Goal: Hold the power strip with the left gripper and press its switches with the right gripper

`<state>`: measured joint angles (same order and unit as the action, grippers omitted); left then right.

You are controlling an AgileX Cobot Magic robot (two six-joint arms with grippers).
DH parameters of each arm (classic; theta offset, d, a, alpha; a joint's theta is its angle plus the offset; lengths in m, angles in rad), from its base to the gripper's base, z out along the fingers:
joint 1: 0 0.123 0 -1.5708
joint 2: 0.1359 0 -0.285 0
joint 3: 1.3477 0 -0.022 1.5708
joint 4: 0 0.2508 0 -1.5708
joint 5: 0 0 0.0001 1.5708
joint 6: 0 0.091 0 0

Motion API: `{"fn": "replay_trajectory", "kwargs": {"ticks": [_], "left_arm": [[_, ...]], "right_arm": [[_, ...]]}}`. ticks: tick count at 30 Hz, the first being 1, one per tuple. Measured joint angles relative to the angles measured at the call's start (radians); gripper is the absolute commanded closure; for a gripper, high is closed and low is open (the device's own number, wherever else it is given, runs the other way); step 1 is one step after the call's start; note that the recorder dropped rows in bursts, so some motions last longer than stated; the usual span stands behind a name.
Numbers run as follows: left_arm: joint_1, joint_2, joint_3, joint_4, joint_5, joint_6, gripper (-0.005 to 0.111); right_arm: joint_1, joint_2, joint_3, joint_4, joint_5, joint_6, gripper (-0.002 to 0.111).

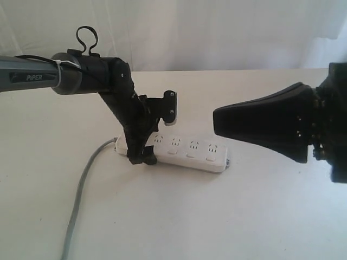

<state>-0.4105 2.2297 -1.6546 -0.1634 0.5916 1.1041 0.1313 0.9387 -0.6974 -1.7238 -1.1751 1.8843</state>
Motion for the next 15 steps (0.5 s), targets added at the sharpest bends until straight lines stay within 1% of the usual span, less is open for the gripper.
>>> {"fn": "replay_trajectory", "kwargs": {"ticks": [2, 4, 6, 8, 10, 15], "left_arm": [[-0.006, -0.013, 0.006, 0.054, 0.028, 0.0, 0.107], [-0.01, -0.023, 0.014, 0.085, 0.06, 0.0, 0.107], [-0.007, -0.025, 0.029, 0.075, 0.244, -0.021, 0.107], [-0.008, -0.025, 0.031, 0.086, 0.258, -0.012, 0.107], [-0.01, -0.025, 0.031, 0.086, 0.258, -0.012, 0.107], [-0.012, -0.025, 0.031, 0.086, 0.258, -0.012, 0.107]], "right_arm": [[0.0, 0.011, 0.0, -0.019, 0.115, -0.041, 0.108], [0.0, 0.06, -0.016, -0.027, 0.181, -0.084, 0.108], [0.007, 0.131, -0.061, -0.029, 0.217, -0.117, 0.108], [0.04, 0.207, -0.111, -0.029, 0.253, -0.158, 0.108], [0.094, 0.282, -0.145, -0.029, 0.297, -0.204, 0.108], [0.208, 0.397, -0.157, -0.027, 0.344, -0.256, 0.108]]}}
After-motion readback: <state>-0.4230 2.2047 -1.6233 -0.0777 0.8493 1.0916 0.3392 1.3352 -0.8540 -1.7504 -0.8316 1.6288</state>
